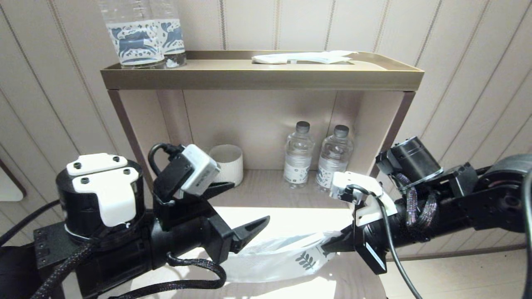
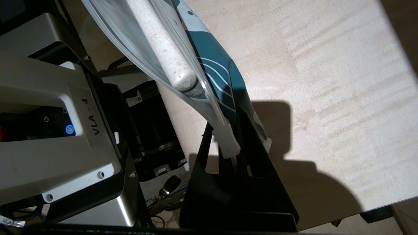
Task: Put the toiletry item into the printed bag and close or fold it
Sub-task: Hand it to the other hand
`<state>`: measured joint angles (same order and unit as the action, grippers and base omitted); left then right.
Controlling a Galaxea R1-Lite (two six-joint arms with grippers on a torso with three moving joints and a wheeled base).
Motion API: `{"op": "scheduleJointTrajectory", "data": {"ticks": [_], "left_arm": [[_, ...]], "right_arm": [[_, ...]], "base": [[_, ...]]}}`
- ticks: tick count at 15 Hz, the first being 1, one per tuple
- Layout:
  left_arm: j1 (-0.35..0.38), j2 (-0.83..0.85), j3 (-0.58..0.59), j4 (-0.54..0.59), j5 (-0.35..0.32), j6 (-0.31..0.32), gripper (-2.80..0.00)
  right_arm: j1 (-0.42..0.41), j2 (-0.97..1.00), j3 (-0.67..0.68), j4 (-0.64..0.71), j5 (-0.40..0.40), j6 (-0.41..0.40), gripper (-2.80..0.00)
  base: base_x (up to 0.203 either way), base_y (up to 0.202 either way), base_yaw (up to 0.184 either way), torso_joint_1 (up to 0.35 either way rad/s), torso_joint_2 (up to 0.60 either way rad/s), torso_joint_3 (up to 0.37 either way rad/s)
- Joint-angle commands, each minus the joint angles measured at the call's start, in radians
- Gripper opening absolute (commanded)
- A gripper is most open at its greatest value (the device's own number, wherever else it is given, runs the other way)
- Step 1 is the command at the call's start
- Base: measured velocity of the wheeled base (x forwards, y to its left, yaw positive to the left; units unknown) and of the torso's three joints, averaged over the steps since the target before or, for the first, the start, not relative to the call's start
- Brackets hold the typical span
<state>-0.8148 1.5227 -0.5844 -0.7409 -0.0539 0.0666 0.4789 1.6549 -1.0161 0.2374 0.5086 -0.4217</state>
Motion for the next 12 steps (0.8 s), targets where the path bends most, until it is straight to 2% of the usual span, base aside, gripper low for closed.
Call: {"op": "scheduleJointTrajectory", "data": {"ticks": [1,4,8,12], "left_arm": [[0.025,-0.057,0.033,-0.006,-0.007,-0.002,0.0],[0.025,-0.049,0.041,-0.008,-0.011,-0.002,0.0],[0.023,-0.041,0.054,-0.006,-0.012,-0.002,0.0],[0.013,-0.039,0.052,-0.006,-0.012,-0.002,0.0]], "right_arm": [[0.008,0.063,0.005,-0.008,-0.004,-0.002,-2.8],[0.012,0.133,0.031,-0.088,-0.032,-0.002,-2.8],[0.013,0.131,0.033,-0.089,-0.033,-0.002,-2.8],[0.012,0.018,0.032,-0.08,-0.035,-0.002,-2.8]], "base": [[0.0,0.0,0.0,0.0,0.0,0.0],[0.0,0.0,0.0,0.0,0.0,0.0],[0.0,0.0,0.0,0.0,0.0,0.0],[0.0,0.0,0.0,0.0,0.0,0.0]]}}
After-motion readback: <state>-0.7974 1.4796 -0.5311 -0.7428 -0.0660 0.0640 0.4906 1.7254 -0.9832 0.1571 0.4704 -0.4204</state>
